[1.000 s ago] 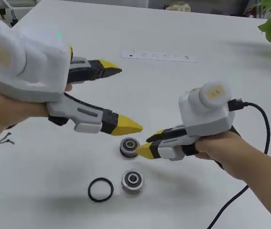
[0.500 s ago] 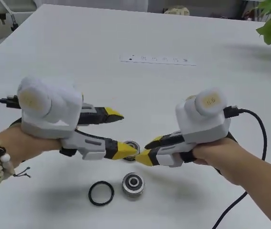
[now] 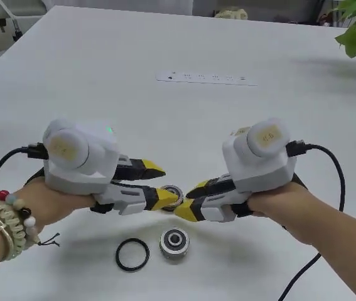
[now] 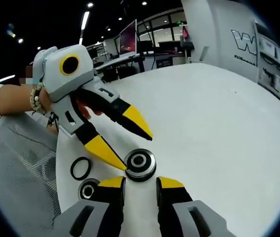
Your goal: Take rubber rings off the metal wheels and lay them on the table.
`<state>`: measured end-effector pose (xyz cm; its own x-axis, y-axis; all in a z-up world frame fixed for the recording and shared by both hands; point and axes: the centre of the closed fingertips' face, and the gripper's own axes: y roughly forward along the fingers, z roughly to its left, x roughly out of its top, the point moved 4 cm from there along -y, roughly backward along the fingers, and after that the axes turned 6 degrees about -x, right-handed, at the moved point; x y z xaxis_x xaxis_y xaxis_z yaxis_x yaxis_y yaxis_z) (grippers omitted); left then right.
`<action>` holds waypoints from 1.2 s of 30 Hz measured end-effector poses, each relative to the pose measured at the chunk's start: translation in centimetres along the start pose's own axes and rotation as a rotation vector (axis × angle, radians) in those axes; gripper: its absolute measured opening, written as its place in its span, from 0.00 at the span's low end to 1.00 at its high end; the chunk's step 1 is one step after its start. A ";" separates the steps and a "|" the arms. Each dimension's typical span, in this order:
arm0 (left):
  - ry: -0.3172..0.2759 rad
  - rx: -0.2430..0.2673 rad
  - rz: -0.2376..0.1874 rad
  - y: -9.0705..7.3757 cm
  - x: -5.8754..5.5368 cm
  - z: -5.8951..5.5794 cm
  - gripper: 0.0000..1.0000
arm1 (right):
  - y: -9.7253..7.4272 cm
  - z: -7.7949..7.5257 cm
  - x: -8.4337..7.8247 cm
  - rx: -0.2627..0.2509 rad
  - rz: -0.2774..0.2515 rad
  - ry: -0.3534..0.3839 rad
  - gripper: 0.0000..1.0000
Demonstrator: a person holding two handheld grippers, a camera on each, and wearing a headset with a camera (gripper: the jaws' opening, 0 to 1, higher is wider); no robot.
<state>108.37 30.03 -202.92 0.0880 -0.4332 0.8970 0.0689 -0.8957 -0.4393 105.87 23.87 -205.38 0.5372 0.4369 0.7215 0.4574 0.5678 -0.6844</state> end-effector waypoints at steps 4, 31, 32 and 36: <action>0.003 -0.006 0.025 0.5 -0.6 -0.2 0.18 | 0.2 0.2 0.0 -0.002 0.004 -0.035 0.21; 0.022 -0.005 0.040 1.0 -1.0 -0.2 0.08 | 0.0 -0.3 -0.2 -0.022 0.002 -0.157 0.00; 0.022 -0.009 0.040 1.0 -1.0 -0.3 0.08 | 0.1 -0.1 -0.2 -0.009 -0.005 -0.157 0.00; 0.022 -0.004 0.040 1.0 -1.0 -0.2 0.08 | 0.1 -0.1 -0.2 -0.017 0.001 -0.160 0.00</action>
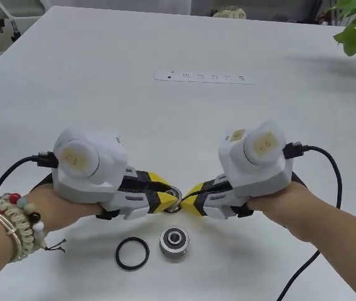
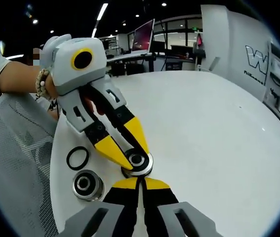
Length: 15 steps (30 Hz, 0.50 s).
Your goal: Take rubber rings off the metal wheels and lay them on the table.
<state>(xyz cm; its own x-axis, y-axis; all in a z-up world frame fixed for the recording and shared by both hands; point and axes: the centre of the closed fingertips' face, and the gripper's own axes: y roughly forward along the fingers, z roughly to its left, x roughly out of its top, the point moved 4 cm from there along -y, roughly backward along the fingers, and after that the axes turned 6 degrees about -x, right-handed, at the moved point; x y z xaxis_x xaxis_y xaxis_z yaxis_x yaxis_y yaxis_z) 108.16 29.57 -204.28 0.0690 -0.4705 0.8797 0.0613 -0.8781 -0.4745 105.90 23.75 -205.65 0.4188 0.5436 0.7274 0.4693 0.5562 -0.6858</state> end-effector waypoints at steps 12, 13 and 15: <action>0.016 -0.001 0.010 -0.2 -0.1 -0.3 0.07 | -0.2 -1.6 -0.4 -0.033 -0.039 0.375 0.00; 0.020 -0.001 0.011 -0.2 -0.1 -0.4 0.07 | -0.3 -1.6 -0.4 -0.023 -0.045 0.410 0.00; 0.023 0.001 0.015 -0.3 -0.1 -0.4 0.07 | -0.4 -1.6 -0.4 -0.016 -0.053 0.461 0.00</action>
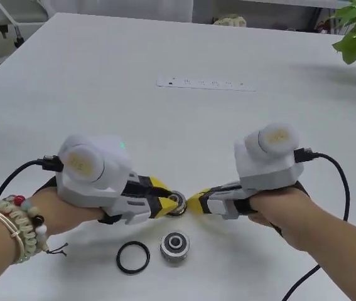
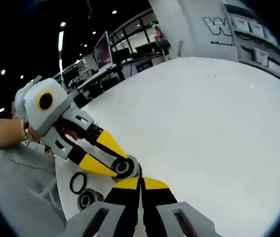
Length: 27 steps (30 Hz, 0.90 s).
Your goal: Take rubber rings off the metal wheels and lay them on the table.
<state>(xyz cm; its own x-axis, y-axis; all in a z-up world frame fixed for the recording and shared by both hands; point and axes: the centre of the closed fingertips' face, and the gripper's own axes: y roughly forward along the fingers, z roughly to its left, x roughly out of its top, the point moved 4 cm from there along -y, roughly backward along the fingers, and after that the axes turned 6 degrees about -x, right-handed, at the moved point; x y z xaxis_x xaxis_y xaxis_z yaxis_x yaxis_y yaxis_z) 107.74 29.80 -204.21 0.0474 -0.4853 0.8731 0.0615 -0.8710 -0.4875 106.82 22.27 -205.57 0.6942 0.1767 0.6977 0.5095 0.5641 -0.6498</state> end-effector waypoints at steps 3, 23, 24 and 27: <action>0.001 0.000 0.002 0.0 0.0 0.0 0.07 | -0.4 0.2 0.8 0.020 -0.040 0.088 0.00; 0.003 0.004 -0.002 -0.2 0.0 -0.1 0.07 | -0.7 1.9 1.0 0.052 -0.037 0.023 0.00; 0.003 0.003 -0.003 -0.2 0.0 -0.1 0.07 | -0.7 2.0 1.0 0.052 -0.038 0.014 0.00; 0.000 0.001 -0.011 -0.2 0.0 0.0 0.07 | -0.6 2.1 1.1 0.065 -0.043 0.010 0.00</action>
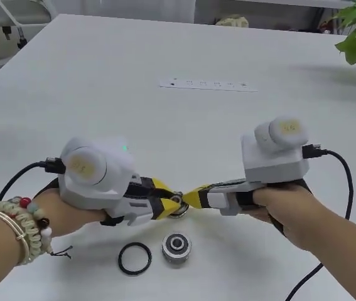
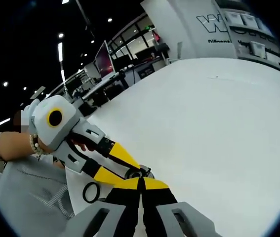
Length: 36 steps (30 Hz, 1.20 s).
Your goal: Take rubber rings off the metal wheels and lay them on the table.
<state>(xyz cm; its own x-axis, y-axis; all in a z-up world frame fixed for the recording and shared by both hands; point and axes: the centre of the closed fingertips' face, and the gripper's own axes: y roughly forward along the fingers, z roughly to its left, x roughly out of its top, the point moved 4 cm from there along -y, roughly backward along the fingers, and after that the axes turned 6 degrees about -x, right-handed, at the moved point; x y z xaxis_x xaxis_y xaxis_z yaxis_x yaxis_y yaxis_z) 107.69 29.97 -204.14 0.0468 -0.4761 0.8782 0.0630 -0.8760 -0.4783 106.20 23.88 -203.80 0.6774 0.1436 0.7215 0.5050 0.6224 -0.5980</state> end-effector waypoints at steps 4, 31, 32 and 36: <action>-0.003 0.005 -0.005 0.1 0.1 0.0 0.07 | 0.4 0.9 0.7 0.025 -0.018 -0.007 0.00; 0.029 -0.066 0.009 -1.8 3.5 -0.6 0.38 | -0.4 0.0 1.8 -0.040 -0.039 0.026 0.00; 0.033 -0.070 0.007 -2.0 3.7 -0.7 0.41 | -0.5 0.0 1.9 -0.038 -0.043 0.027 0.00; 0.042 -0.074 0.054 -3.1 4.2 -0.9 0.45 | -0.9 0.5 2.7 -0.031 -0.065 0.025 0.00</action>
<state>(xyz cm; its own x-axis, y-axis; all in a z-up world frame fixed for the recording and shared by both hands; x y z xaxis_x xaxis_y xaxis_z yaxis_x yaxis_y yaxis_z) 106.78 30.65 -198.94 0.0058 -0.5242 0.8516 -0.0119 -0.8516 -0.5241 107.37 24.09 -201.16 0.6555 0.0836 0.7505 0.5648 0.6054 -0.5608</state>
